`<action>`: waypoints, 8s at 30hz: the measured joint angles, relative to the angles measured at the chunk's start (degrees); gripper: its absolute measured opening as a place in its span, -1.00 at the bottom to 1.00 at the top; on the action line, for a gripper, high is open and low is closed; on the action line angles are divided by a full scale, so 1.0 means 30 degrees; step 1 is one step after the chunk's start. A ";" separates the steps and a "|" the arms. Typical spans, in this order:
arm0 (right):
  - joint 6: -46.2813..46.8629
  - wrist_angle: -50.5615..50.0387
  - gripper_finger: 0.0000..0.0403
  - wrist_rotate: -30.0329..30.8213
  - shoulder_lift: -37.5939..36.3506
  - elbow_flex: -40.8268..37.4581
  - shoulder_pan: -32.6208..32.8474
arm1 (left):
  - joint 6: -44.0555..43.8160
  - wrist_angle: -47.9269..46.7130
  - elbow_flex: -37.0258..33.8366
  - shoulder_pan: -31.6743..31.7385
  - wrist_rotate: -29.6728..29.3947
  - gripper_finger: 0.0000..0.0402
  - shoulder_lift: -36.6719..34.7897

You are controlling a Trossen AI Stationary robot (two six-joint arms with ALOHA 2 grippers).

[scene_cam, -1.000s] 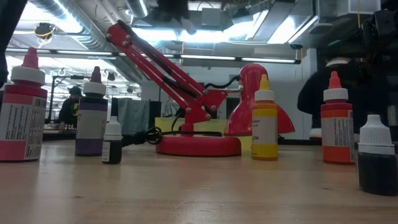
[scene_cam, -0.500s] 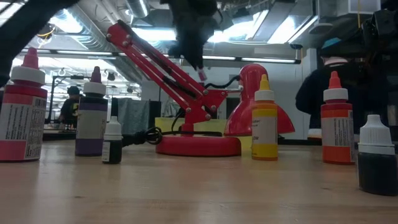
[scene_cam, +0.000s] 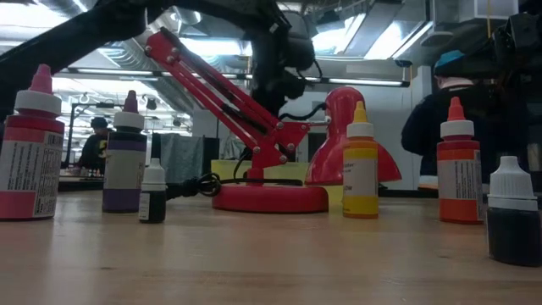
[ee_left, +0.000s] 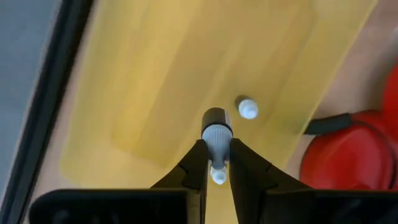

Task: Pick & Place food coloring
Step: Put the black food coloring bottle into the yellow bin

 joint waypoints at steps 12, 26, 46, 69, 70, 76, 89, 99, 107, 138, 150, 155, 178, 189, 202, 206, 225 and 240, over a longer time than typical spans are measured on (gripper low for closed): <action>0.0000 0.0003 0.72 0.0000 0.0000 -0.0002 0.0000 | 0.0002 0.0202 -0.0023 -0.0139 -0.0645 -0.79 0.1237; 0.0000 0.0000 0.72 0.0000 0.0000 -0.0005 0.0003 | -0.0316 0.2480 -0.3830 -0.0747 -0.0746 -0.81 0.0223; 0.0000 0.0000 0.72 0.0000 0.0000 -0.0005 0.0003 | -0.0405 0.5164 -0.7788 -0.0852 -0.0377 -0.80 -0.1079; 0.0000 0.0000 0.72 -0.0001 0.0000 0.0001 0.0001 | -0.0073 0.4602 -0.7715 -0.0536 0.0695 -0.52 -0.1418; 0.0000 0.0000 0.72 -0.0002 -0.0004 0.0001 0.0001 | -0.0183 0.4611 -0.7715 -0.0500 0.0691 -0.52 -0.1573; 0.0000 0.0000 0.72 -0.0002 -0.0006 0.0003 0.0001 | -0.0537 0.4396 -0.7708 -0.0335 0.0615 -0.52 -0.2636; 0.0000 0.0000 0.72 -0.0007 -0.0002 0.0001 0.0001 | -0.1802 0.5582 -1.0007 -0.1211 0.0080 -0.52 -0.8508; 0.0000 0.0005 0.72 -0.0003 -0.0007 0.0003 -0.0002 | -0.4602 0.7506 -1.6244 -0.2437 -0.3578 -0.31 -1.5879; 0.0000 0.0004 0.72 -0.0003 -0.0007 -0.0001 -0.0005 | -0.5960 0.7531 -1.7442 -0.5575 -0.4878 -0.04 -2.0188; 0.0000 0.0000 0.72 -0.0007 -0.0007 0.0003 0.0002 | -0.1095 0.1774 -1.1067 -1.8095 -0.2981 -0.08 -1.0255; 0.0000 0.0000 0.72 -0.0007 -0.0007 -0.0005 -0.0001 | 0.0764 0.3779 -1.1178 -1.6579 -0.1647 -0.08 -0.6839; 0.0000 0.0000 0.72 -0.0007 -0.0007 0.0002 0.0002 | 0.0652 0.4207 -1.1857 -1.6597 -0.1244 -0.08 -0.6198; 0.0000 0.0003 0.72 -0.0007 -0.0004 0.0003 0.0003 | 0.1335 0.8713 -1.5943 -1.6082 -0.0954 -0.08 -0.5874; 0.0000 0.0000 0.72 -0.0001 -0.0007 0.0003 0.0002 | 0.1817 0.9297 -1.6611 -1.5715 -0.0288 -0.08 -0.5874; 0.0000 0.0000 0.72 -0.0007 -0.0007 -0.0001 0.0003 | 0.1838 0.9620 -1.6611 -1.5715 0.0349 -0.63 -0.5874; 0.0000 0.0000 0.72 -0.0007 -0.0007 -0.0004 -0.0004 | 0.1816 0.9612 -1.6611 -1.5715 0.0687 -0.77 -0.5874; 0.0000 0.0000 0.72 -0.0003 -0.0007 -0.0005 0.0003 | 0.1619 0.9102 -1.6611 -1.5722 0.0775 -0.64 -0.5918; 0.0000 0.0000 0.72 -0.0007 -0.0007 -0.0004 -0.0004 | 0.1650 0.8621 -1.6611 -1.5722 0.0688 -0.43 -0.5954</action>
